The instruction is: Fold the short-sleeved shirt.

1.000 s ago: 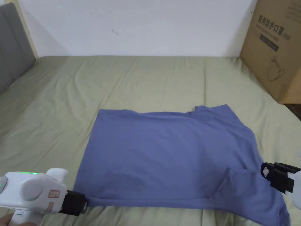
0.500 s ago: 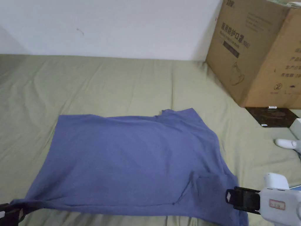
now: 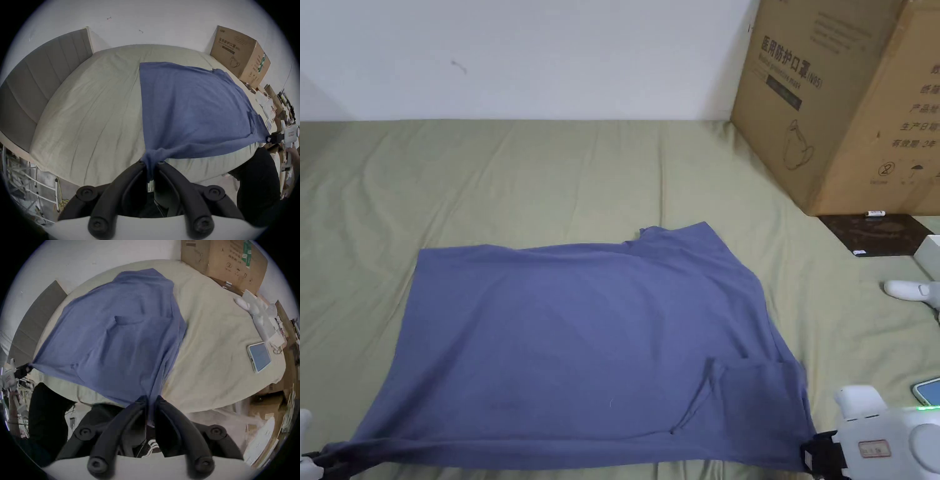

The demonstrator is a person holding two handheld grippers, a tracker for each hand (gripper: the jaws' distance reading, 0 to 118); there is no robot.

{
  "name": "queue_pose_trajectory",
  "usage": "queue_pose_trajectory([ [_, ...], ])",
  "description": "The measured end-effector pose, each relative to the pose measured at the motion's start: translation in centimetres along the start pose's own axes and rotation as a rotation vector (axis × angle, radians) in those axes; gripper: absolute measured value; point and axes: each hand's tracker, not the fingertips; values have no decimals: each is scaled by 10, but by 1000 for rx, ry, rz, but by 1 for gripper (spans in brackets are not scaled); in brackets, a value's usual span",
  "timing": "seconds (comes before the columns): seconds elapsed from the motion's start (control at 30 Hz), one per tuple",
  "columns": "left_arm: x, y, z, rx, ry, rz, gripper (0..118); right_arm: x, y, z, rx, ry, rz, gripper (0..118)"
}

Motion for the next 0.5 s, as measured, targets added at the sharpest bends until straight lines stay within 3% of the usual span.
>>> queue_pose_trajectory([
  [0.3, -19, 27, 11, 71, -92, 112, 5, 33, 30, 41, 148, 260, -288, 7],
  [0.4, -26, 59, 5, 90, -118, 151, 5, 35, 67, 46, 178, 283, -315, 7],
  [0.43, -29, 72, -1, 88, -128, 164, 5, 18, 81, 49, 187, 269, -323, 7],
  [0.5, -32, 101, -22, 82, -133, 174, 5, 18, 112, 38, 190, 296, -382, 7],
])
